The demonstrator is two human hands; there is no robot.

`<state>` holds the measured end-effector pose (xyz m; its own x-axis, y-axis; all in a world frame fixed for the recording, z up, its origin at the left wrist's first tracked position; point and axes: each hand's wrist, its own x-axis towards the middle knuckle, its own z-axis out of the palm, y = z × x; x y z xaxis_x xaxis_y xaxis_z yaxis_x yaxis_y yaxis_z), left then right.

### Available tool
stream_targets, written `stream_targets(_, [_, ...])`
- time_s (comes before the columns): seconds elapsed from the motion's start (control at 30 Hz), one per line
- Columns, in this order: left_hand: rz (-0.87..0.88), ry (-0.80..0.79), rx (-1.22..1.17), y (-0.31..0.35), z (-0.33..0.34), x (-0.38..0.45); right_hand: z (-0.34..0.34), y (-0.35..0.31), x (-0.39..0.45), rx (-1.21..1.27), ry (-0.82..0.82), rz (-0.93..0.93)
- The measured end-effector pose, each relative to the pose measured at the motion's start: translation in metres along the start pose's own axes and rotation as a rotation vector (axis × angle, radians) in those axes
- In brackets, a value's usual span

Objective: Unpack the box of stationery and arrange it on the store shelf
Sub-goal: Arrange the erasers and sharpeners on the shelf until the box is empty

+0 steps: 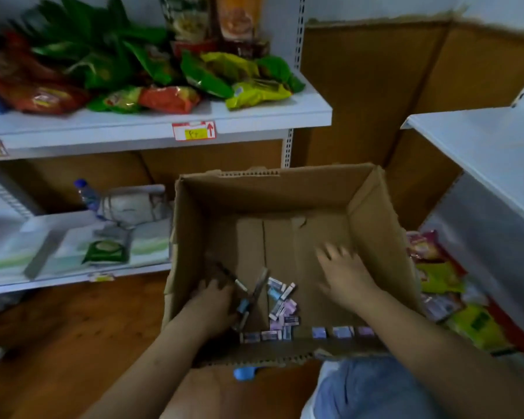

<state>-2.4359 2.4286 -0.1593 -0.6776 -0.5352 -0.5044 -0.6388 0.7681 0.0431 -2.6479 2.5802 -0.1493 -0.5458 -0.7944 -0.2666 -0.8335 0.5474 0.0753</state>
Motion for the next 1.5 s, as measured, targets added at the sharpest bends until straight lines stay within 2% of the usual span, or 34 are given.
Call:
stream_targets(0.1, [-0.014, 0.056, 0.011, 0.009, 0.001, -0.003, 0.024, -0.005, 0.001, 0.17, -0.142, 0.17])
stream_targets(0.2, [-0.051, -0.139, -0.022, 0.007, -0.006, 0.008, 0.016, -0.002, 0.03, 0.249, -0.278, 0.285])
stream_targets(0.27, [-0.064, -0.265, -0.022, 0.003, -0.012, 0.013, 0.003, -0.004, 0.048, 0.148, -0.253, 0.201])
stream_targets(0.37, [-0.044, -0.351, -0.036, 0.0, -0.016, 0.016, -0.001, -0.022, 0.059, 0.039, -0.049, -0.197])
stream_targets(0.43, [-0.033, -0.39, -0.044, 0.001, -0.013, 0.017, 0.009, -0.038, 0.058, 0.097, -0.084, -0.47])
stream_targets(0.5, [-0.029, -0.406, -0.04, 0.002, -0.008, 0.016, 0.022, -0.047, 0.053, 0.136, -0.129, -0.602])
stream_targets(0.63, [0.021, -0.411, -0.025, 0.003, -0.006, 0.016, 0.04, -0.044, 0.05, 0.237, -0.174, -0.628])
stream_targets(0.8, [0.057, -0.482, 0.012, 0.006, -0.01, 0.025, 0.038, -0.047, 0.055, 0.217, -0.265, -0.607])
stream_targets(0.9, [0.02, -0.502, -0.013, 0.009, -0.007, 0.027, 0.043, -0.045, 0.056, 0.201, -0.285, -0.619])
stream_targets(1.07, [-0.084, -0.498, -0.261, 0.014, 0.0, 0.025, 0.047, -0.041, 0.046, 0.133, -0.177, -0.712])
stream_targets(1.13, [-0.079, -0.471, -0.285, 0.017, 0.006, 0.022, 0.048, -0.042, 0.038, 0.118, -0.166, -0.791])
stream_targets(1.2, [-0.045, -0.412, -0.261, 0.02, 0.014, 0.018, 0.05, -0.044, 0.031, 0.17, -0.222, -0.815])
stream_targets(1.37, [0.036, -0.304, -0.386, 0.02, 0.017, 0.014, 0.051, -0.048, 0.027, 0.259, -0.34, -0.737])
stream_targets(1.5, [0.126, -0.308, -0.322, 0.025, 0.024, 0.012, 0.058, -0.042, 0.023, 0.254, -0.286, -0.757])
